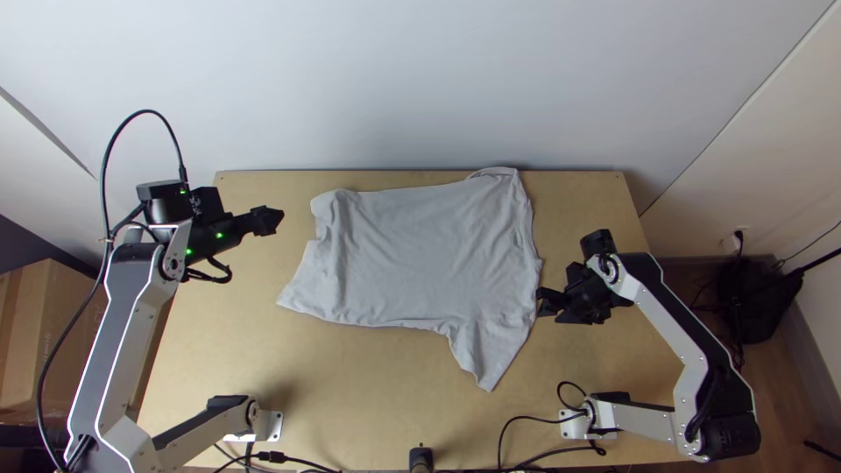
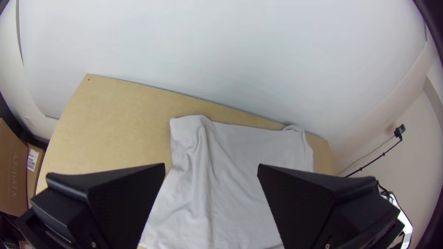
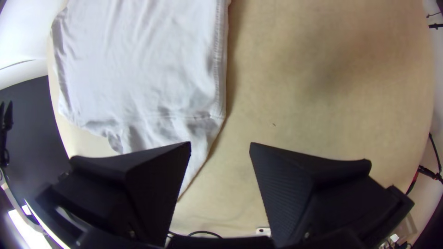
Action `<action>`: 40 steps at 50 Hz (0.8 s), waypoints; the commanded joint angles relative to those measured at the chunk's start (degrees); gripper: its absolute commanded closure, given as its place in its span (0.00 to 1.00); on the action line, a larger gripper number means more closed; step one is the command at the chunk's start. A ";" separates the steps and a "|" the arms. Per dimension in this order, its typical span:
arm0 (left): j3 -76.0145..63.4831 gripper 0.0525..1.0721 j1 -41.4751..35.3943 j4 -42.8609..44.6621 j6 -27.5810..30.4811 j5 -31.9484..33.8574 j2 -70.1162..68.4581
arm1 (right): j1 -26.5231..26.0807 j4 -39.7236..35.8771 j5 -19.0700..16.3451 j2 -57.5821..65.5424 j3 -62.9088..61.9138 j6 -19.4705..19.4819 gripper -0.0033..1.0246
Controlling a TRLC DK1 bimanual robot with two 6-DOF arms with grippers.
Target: Fold the t-shirt
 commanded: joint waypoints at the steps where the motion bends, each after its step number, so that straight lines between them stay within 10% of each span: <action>1: -1.69 0.05 0.80 -0.80 -1.21 -0.05 -1.85 | 0.81 1.51 -0.63 2.18 -1.38 -0.80 0.43; 25: -2.04 0.05 2.12 -3.09 0.72 -0.14 -3.17 | 4.06 9.95 -0.72 8.25 -4.72 0.96 0.43; 40: -4.24 0.05 2.47 -7.39 8.37 -0.14 -2.82 | 6.17 16.98 -0.11 9.83 -6.92 2.19 0.98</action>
